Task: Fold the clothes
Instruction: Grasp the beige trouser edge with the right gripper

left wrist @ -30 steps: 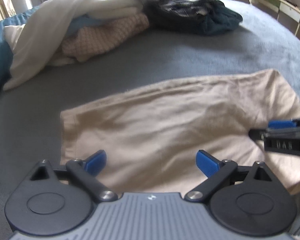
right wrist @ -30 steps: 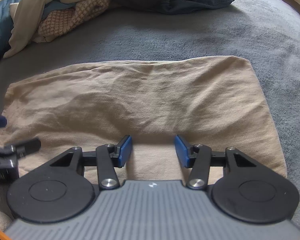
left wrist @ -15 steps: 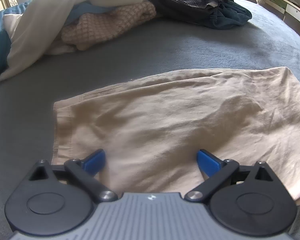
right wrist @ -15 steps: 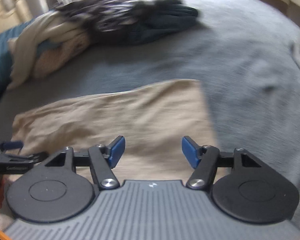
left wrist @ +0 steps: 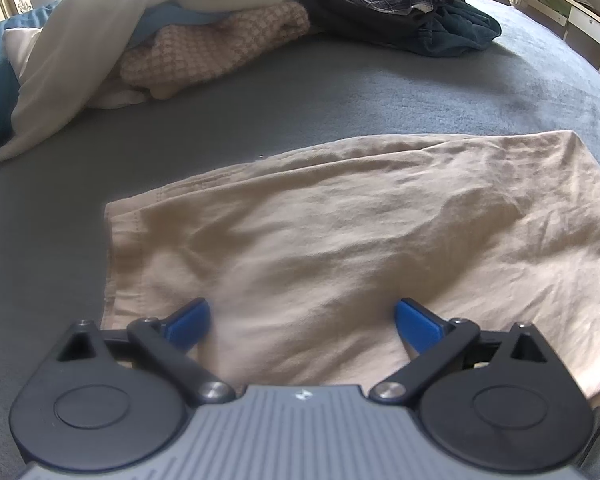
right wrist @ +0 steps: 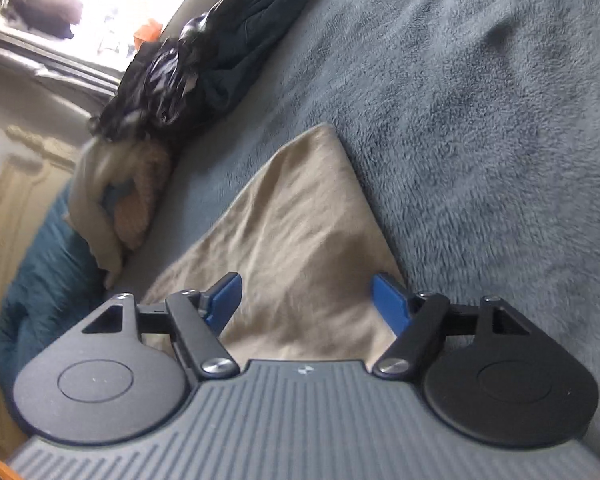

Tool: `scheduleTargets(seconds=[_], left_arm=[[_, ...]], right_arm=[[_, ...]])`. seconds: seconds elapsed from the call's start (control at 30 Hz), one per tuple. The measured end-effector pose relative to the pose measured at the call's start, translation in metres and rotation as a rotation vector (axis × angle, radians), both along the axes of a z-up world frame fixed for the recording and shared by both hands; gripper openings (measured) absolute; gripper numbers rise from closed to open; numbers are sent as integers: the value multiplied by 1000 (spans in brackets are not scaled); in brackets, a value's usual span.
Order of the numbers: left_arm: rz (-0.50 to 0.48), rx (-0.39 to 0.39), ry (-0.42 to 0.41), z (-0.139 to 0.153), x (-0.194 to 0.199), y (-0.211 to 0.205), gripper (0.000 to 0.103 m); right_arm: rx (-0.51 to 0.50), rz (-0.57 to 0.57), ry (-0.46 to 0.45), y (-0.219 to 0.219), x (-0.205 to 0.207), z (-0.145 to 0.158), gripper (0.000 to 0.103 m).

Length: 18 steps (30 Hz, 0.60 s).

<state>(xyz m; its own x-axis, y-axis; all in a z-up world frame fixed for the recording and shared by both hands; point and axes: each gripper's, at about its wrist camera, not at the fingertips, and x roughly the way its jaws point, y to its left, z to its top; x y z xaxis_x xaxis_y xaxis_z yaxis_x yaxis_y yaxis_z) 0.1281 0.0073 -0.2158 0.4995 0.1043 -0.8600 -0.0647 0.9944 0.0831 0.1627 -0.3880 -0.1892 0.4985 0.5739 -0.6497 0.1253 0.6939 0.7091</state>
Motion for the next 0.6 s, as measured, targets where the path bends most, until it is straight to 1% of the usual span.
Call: scheduleTargets(seconds=[0.1, 0.17, 0.2, 0.3, 0.37, 0.47, 0.53, 0.57, 0.6], left_arm=[[-3, 3, -2, -1, -2, 1, 100], [2, 5, -3, -2, -2, 0, 101], [3, 7, -2, -2, -2, 0, 101], [5, 12, 2, -2, 0, 0, 101], [6, 11, 5, -2, 0, 0, 101], [7, 11, 7, -2, 1, 0, 101], [9, 12, 6, -3, 0, 0, 102], [10, 12, 4, -3, 0, 0, 102], [10, 13, 3, -4, 0, -1, 102]], right_arm=[[38, -80, -47, -18, 8, 5, 67], [56, -111, -44, -29, 12, 2, 67], [59, -114, -35, -32, 14, -1, 67], [47, -71, 12, -31, 25, -16, 67], [97, -73, 16, -31, 27, -24, 68], [134, -48, 22, -32, 18, -29, 67], [170, -38, 45, -34, 8, -33, 61], [188, -36, 59, -36, 3, -35, 53], [207, -37, 76, -36, -2, -38, 48]])
